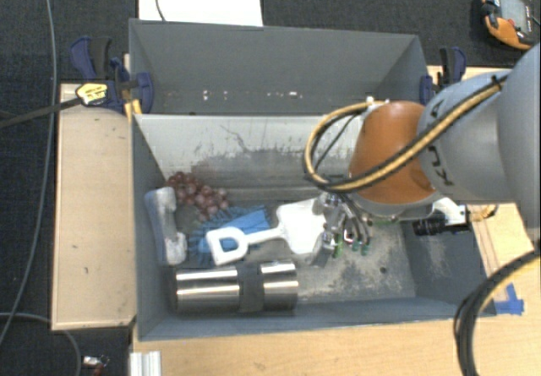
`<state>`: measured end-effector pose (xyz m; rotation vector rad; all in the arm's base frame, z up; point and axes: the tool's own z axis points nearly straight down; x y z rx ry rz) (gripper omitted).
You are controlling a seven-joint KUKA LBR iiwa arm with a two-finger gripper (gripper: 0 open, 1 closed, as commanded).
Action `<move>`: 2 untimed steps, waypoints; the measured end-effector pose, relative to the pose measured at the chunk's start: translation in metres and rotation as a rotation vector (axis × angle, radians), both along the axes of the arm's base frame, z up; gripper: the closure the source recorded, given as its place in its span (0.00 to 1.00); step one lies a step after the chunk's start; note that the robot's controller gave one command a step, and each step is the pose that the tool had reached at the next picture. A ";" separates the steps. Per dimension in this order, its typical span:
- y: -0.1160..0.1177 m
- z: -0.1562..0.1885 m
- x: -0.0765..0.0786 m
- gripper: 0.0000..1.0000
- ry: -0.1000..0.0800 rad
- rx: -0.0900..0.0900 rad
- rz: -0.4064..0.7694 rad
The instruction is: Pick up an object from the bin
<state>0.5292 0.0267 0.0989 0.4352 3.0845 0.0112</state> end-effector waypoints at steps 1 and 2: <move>-0.052 -0.010 -0.006 0.00 0.022 -0.007 0.265; 0.002 -0.029 0.002 0.00 0.003 0.003 -0.048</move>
Offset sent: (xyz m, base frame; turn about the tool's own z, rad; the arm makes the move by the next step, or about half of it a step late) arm 0.0020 0.0011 -0.0289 0.0489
